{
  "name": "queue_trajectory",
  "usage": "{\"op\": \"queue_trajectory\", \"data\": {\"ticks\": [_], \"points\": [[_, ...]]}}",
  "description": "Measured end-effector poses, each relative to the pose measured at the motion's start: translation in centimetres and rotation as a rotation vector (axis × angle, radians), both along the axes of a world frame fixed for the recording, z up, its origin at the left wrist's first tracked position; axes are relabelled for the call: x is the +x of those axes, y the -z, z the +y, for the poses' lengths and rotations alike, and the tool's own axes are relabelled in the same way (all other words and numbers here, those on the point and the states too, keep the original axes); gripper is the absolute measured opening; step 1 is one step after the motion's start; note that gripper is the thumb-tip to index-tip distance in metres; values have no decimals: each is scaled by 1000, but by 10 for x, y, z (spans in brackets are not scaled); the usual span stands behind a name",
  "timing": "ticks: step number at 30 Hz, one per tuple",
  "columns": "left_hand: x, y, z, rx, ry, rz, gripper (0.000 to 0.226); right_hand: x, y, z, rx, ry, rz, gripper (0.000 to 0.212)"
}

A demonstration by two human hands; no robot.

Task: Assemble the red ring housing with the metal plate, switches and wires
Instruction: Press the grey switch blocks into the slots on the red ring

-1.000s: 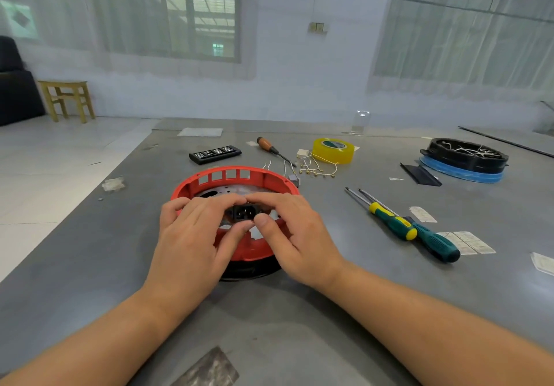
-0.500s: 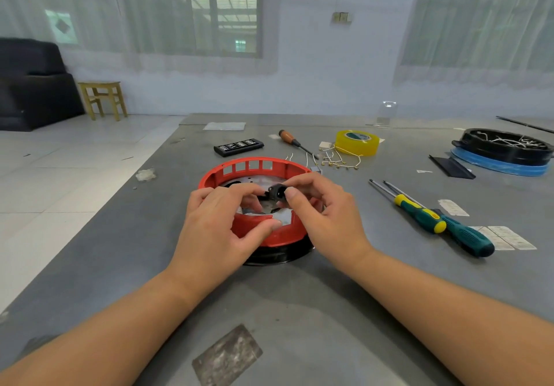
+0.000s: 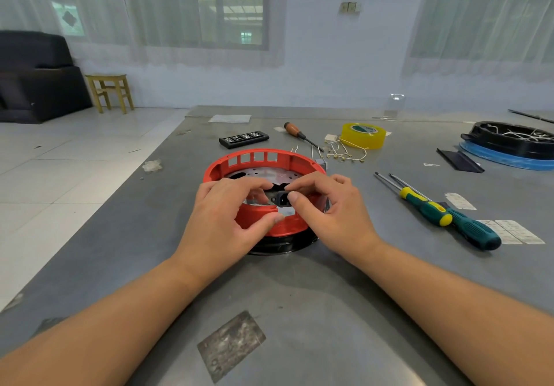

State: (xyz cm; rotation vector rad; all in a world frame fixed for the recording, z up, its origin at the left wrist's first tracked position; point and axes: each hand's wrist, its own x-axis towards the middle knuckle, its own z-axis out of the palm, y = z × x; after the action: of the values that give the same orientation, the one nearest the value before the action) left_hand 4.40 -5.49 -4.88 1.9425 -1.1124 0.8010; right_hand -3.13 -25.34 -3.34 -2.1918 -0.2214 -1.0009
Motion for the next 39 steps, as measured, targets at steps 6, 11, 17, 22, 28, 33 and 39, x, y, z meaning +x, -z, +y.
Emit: {"op": "queue_trajectory", "data": {"ticks": [6,11,17,22,28,33,39], "points": [[0,0,2,3,24,25,42,1,3,-4,-49,-12,0,12],[-2,-1,1,25,46,24,34,0,4,-10,-143,-24,-35,14],[-4,-2,0,48,59,18,33,-3,10,-22,-283,-25,-74,29],[-3,-2,0,128,64,1,45,-4,12,-28,-383,-34,-59,40],[4,-4,7,279,91,-41,68,-8,9,-39,-537,-113,-14,68],[6,-5,7,314,87,-55,72,-4,11,-45,-629,-83,-20,66],[5,-6,7,321,80,-50,72,-2,13,-47,-596,-78,-32,65]]}}
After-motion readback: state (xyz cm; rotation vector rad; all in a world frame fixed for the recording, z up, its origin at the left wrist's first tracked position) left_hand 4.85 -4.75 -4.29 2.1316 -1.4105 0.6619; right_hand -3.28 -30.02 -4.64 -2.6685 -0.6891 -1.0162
